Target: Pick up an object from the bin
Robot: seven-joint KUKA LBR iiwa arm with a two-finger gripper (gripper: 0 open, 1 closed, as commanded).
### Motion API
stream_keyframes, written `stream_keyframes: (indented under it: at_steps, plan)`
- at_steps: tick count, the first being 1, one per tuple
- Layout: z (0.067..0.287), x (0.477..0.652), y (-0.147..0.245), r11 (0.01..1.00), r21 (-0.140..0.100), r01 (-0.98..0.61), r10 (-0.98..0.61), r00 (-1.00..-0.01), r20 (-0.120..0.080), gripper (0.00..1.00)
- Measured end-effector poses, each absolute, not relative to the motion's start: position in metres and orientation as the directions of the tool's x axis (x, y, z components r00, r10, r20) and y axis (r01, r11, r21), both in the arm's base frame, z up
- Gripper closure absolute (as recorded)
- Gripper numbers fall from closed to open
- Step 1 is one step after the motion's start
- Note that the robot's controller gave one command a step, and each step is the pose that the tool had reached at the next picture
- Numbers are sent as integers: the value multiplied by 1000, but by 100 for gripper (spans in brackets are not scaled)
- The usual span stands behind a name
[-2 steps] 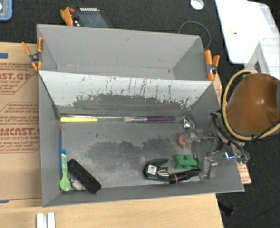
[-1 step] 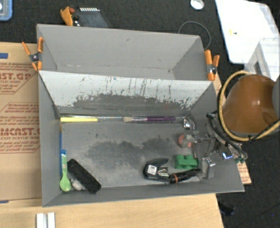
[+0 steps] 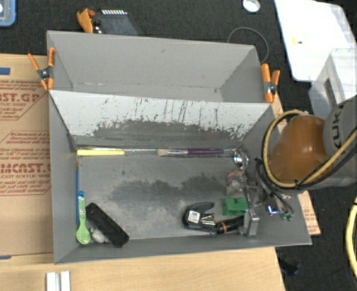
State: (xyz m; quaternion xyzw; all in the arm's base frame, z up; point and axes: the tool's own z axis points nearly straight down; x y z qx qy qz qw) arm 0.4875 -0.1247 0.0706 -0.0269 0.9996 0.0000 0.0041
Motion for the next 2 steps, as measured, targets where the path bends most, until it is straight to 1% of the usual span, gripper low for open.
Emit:
stream_keyframes:
  at_steps: [1,2]
  plan:
    - [70,490,-118,993,-4,-114,-114,-993,-15,100]
    - [71,490,-118,993,-4,-114,-114,-993,-15,100]
